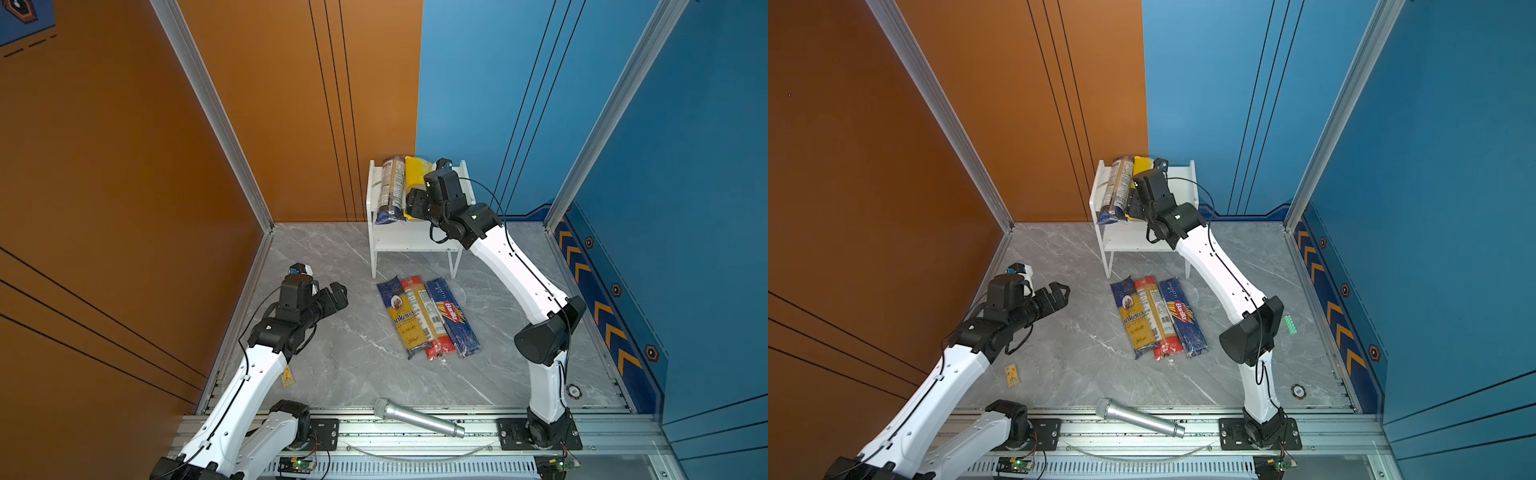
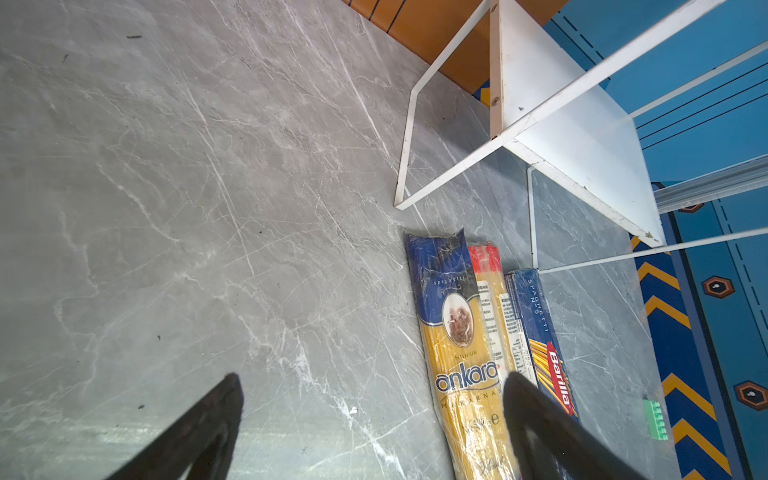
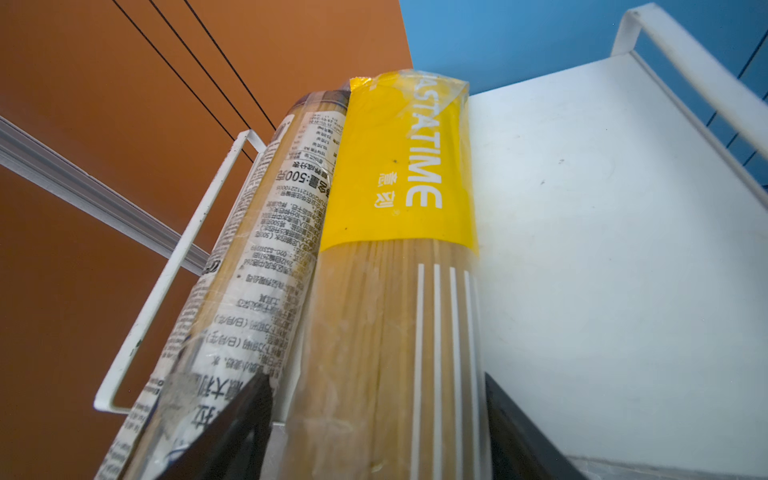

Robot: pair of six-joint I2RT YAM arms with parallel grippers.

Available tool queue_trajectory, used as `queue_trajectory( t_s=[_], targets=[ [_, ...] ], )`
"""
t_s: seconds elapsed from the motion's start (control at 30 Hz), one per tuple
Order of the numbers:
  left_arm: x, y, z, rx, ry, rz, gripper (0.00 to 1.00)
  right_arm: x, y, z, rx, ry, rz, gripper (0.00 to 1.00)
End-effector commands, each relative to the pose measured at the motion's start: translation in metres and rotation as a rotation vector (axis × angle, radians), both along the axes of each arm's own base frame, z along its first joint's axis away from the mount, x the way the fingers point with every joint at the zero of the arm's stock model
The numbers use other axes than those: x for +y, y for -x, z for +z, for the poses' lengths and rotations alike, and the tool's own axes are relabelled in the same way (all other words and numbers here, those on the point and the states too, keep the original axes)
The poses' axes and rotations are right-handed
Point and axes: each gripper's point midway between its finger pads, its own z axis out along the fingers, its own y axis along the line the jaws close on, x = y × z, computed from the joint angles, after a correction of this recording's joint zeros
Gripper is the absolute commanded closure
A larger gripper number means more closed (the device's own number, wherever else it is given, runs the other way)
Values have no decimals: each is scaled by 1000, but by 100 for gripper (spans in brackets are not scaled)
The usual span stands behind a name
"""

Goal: Place and organize the pasta boxes and bags onto the shelf
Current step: 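Open the right gripper and draw it back from the yellow bag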

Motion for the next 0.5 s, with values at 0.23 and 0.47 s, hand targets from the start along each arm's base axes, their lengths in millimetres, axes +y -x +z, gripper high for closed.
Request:
queue_trajectory(
  t_s=[0.23, 0.47],
  targets=[
    [0, -1, 1, -7, -18, 4, 2, -28, 41, 56, -73, 60, 96, 16],
    [-1, -2, 2, -7, -19, 5, 2, -36, 79, 62, -60, 90, 190, 14]
  ],
)
